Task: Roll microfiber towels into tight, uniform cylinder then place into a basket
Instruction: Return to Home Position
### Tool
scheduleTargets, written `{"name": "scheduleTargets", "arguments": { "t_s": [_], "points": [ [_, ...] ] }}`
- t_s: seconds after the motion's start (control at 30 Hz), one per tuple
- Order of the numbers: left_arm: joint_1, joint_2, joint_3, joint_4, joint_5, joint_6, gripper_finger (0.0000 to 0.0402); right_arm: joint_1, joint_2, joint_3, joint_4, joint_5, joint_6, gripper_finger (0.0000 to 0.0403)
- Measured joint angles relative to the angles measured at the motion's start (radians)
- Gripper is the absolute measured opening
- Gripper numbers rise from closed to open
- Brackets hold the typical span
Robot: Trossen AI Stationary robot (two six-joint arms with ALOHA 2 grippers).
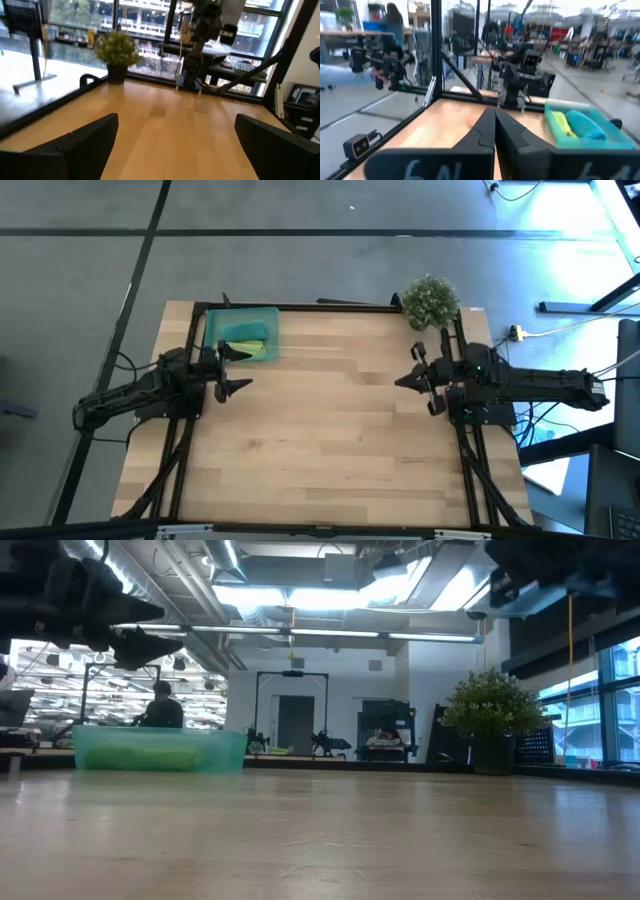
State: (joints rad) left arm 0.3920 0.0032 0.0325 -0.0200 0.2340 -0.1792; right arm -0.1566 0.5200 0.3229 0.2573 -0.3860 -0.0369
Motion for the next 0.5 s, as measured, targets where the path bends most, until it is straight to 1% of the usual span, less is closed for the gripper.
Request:
{"name": "scheduleTargets", "arguments": {
  "t_s": [0.13,0.27,0.4,0.5],
  "points": [
    [0.000,0.003,-0.001,0.007,0.016,0.078,0.0395,0.000,-0.049,-0.131,0.146,0.026,-0.012,0.0002],
    [0.000,0.002,-0.001,0.005,0.019,0.102,0.0395,-0.004,-0.091,-0.241,0.236,0.039,-0.017,0.0003],
    [0.000,0.003,-0.001,0.004,0.018,0.078,0.0395,-0.006,-0.140,-0.317,0.280,0.053,-0.010,0.0003],
    [0.000,0.003,-0.001,0.003,0.018,0.078,0.0395,-0.007,-0.166,-0.315,0.229,0.053,-0.007,0.0003]
  ]
}}
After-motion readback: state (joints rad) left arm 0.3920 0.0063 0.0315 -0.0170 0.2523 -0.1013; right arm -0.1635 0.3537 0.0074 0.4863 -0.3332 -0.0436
